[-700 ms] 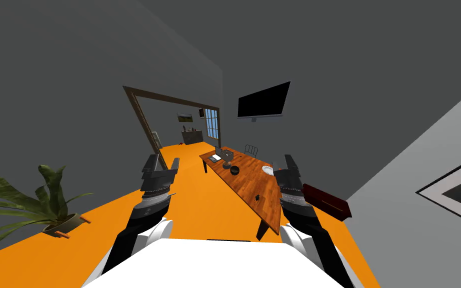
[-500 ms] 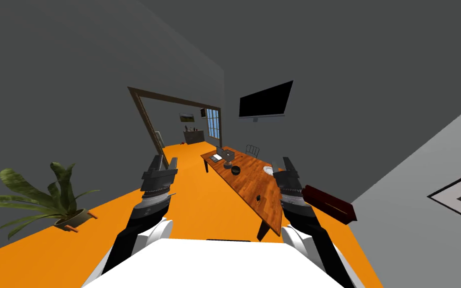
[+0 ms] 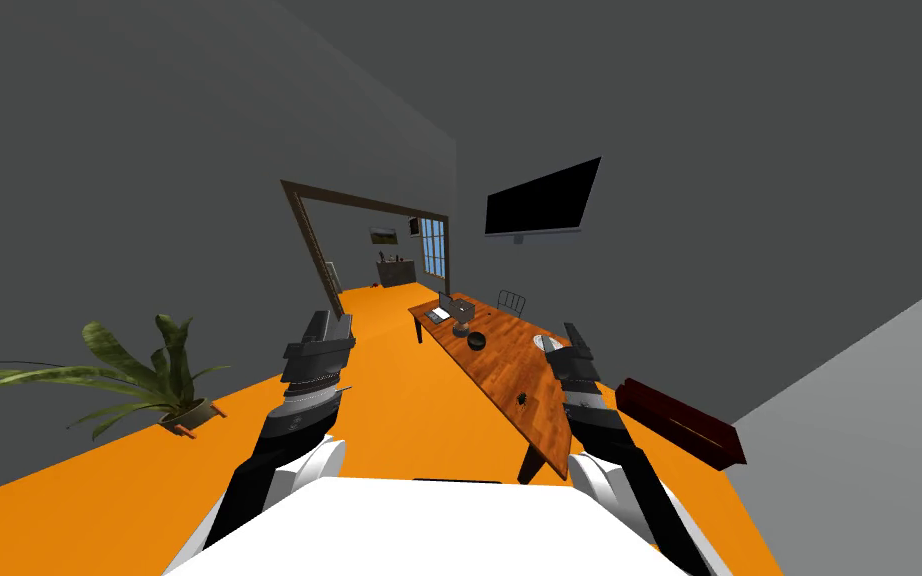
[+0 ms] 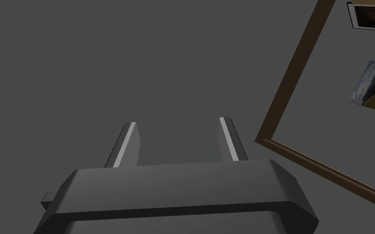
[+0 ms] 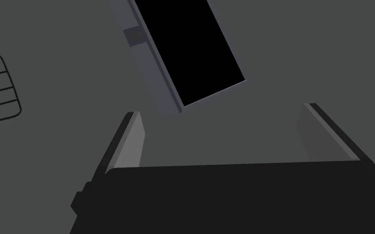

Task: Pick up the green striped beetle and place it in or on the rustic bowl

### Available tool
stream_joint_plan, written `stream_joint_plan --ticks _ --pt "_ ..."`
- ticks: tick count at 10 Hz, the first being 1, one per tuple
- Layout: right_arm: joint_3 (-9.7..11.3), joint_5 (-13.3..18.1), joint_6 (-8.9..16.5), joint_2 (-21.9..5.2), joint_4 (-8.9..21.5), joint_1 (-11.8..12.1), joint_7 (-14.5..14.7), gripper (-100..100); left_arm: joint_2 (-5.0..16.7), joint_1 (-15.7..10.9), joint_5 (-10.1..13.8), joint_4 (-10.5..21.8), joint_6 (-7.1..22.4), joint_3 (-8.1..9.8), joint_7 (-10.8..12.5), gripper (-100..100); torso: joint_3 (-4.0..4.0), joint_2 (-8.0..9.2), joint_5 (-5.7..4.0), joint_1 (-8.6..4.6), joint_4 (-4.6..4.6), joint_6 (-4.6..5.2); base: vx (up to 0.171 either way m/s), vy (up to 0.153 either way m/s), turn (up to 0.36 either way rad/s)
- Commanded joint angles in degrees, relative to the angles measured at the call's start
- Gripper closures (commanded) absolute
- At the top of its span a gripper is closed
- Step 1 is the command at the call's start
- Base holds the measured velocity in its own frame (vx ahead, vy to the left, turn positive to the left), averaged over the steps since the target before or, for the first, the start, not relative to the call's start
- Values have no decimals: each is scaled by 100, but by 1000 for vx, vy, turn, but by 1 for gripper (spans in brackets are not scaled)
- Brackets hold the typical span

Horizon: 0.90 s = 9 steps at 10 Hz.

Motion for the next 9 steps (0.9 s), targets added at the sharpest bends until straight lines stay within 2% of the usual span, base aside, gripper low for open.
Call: stream_joint_plan --ticks 1,2,3,4,5,6,7,8,9 --pt "-156 -240 97 -148 277 -2 -286 -100 0 0 0 0 0 0 0 0 0 0 0 0 0 0 -10 -1 185" --pt "-156 -240 97 -148 277 -2 -380 -100 0 0 0 0 0 0 0 0 1 1 0 -2 0 0 -7 -6 48" --pt "-259 -403 173 -232 473 -34 -589 -100 0 1 0 0 0 0 0 0 0 1 0 -2 0 3 -7 -2 97" --pt "-259 -403 173 -232 505 -34 -627 -100 0 0 0 0 0 0 0 0 0 0 0 -2 0 1 -5 -3 67" --pt "-368 -576 258 -312 747 -68 -856 -100 0 1 0 0 0 0 0 0 0 -1 0 -1 0 2 -5 -1 128" --pt "-368 -576 258 -312 748 -68 -887 -100 0 0 0 0 0 0 0 0 -1 -2 0 -1 0 1 -3 -4 70" --pt "-482 -756 353 -389 994 -105 -1101 -100 0 1 0 0 0 0 0 0 -1 -1 0 -1 0 3 -2 -2 146" --pt "-482 -756 353 -389 1005 -105 -1156 -100 0 0 0 0 0 0 0 0 -1 -1 0 -2 0 1 -1 -6 70" --pt "-600 -941 457 -461 1232 -145 -1396 -100 0 1 0 0 0 0 0 0 -1 -2 0 -2 0 3 -1 -3 128"
